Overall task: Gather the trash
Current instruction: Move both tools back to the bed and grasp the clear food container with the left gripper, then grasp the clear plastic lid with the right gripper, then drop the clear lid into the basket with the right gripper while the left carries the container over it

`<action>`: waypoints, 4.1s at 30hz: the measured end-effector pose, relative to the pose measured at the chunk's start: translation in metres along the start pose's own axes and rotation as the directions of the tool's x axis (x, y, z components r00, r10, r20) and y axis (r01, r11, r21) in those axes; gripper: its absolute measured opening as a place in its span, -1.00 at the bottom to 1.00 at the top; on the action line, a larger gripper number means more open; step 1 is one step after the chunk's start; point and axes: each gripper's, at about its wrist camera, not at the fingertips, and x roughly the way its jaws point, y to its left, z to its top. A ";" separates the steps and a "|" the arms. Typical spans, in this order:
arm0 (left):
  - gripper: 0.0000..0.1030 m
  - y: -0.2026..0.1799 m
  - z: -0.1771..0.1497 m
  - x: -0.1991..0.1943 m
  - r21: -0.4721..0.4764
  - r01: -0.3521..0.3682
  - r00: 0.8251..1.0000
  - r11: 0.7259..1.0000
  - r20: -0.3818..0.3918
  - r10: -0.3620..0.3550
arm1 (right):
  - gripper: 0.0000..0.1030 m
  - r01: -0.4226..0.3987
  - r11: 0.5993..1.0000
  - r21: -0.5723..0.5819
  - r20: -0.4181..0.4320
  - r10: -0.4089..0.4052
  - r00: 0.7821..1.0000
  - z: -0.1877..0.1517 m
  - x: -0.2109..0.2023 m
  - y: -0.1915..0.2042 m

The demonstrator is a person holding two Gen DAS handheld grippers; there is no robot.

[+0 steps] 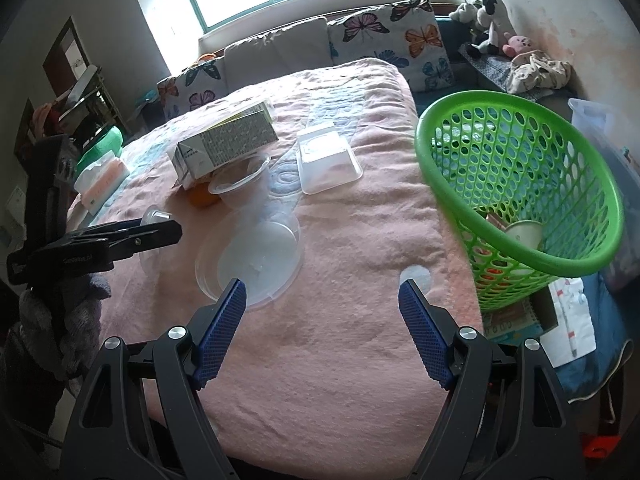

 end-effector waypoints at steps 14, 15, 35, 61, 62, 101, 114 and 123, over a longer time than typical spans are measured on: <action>0.44 0.011 -0.006 0.009 -0.010 0.108 0.994 0.994 -0.007 -0.108 | 0.53 -0.009 1.000 -0.026 -0.021 0.009 1.000 -0.002 0.008 0.009; 0.43 0.011 -0.007 0.008 -0.008 0.108 0.994 0.994 -0.006 -0.108 | 0.54 -0.011 1.000 -0.029 -0.022 0.010 1.000 -0.002 0.009 0.011; 0.25 0.011 0.002 -0.040 -0.003 0.043 0.995 0.999 0.087 -0.043 | 0.84 -0.021 0.978 -0.207 -0.094 0.001 0.996 0.010 0.062 0.060; 0.25 -0.009 0.014 -0.046 0.044 0.048 0.993 0.998 0.104 -0.053 | 0.77 -0.009 0.982 -0.190 -0.047 0.000 0.999 0.010 0.041 0.049; 0.25 -0.013 0.016 -0.044 0.049 0.052 0.993 0.997 0.101 -0.057 | 0.77 -0.009 0.983 -0.183 -0.043 0.001 0.999 0.010 0.038 0.046; 0.25 -0.170 0.123 0.064 0.220 0.110 0.994 0.969 -0.021 -0.108 | 0.83 0.202 0.957 0.210 0.041 -0.215 0.976 0.051 -0.004 -0.184; 0.25 -0.230 0.131 0.132 0.261 0.134 0.986 0.956 -0.129 -0.103 | 0.83 0.241 0.950 0.199 0.125 -0.269 0.955 0.020 -0.055 -0.174; 0.47 -0.246 0.126 0.142 0.297 0.121 0.988 0.947 -0.132 -0.085 | 0.83 0.223 0.949 0.222 0.129 -0.255 0.958 0.007 -0.061 -0.174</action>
